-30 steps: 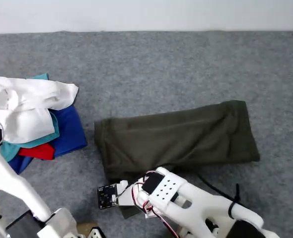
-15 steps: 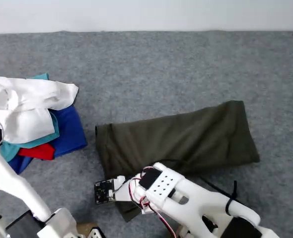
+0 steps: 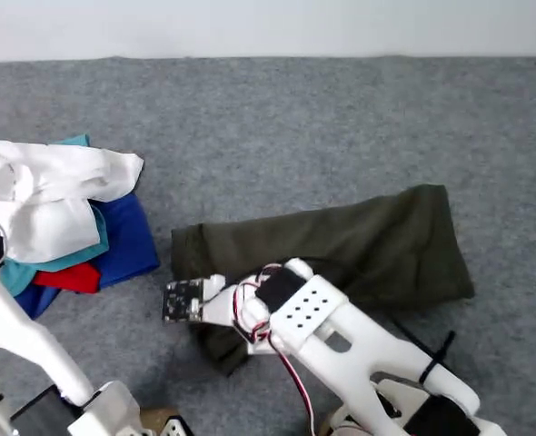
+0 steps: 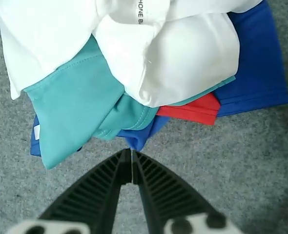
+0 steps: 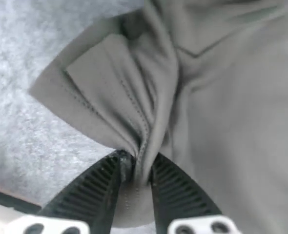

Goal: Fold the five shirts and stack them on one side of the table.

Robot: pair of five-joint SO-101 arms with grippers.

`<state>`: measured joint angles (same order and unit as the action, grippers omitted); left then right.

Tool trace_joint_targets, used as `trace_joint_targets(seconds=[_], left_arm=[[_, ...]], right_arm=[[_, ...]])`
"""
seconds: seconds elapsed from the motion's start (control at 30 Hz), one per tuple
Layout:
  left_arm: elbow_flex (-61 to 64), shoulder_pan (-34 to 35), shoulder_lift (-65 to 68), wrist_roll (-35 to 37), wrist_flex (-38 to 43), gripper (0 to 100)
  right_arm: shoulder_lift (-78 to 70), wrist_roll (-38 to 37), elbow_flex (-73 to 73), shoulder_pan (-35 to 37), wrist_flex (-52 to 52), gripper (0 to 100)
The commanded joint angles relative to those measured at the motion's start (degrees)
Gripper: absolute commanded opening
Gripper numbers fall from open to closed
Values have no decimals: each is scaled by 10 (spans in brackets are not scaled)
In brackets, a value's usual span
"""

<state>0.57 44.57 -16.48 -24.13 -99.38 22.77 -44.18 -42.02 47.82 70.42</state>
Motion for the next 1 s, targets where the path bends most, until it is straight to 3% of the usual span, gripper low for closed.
trace_joint_targets(seconds=[0.0, 0.2, 0.4, 0.53, 0.67, 0.97], left_arm=[[-3, 3, -16, -5, -1, 15], [-1, 3, -16, -5, -1, 15], [35, 3, -19, -5, 10, 15], [53, 3, -21, -6, 15, 15], [51, 3, -22, -6, 14, 15], [52, 3, -22, -5, 11, 15]], right_arm=[[2, 8, 45, -25, -9, 37], [1, 70, 47, -87, -95, 50], [-90, 80, 55, -116, -178, 279], [-183, 81, 120, -146, -182, 277], [-241, 81, 234, -177, -115, 252], [-254, 82, 423, -166, 116, 252]])
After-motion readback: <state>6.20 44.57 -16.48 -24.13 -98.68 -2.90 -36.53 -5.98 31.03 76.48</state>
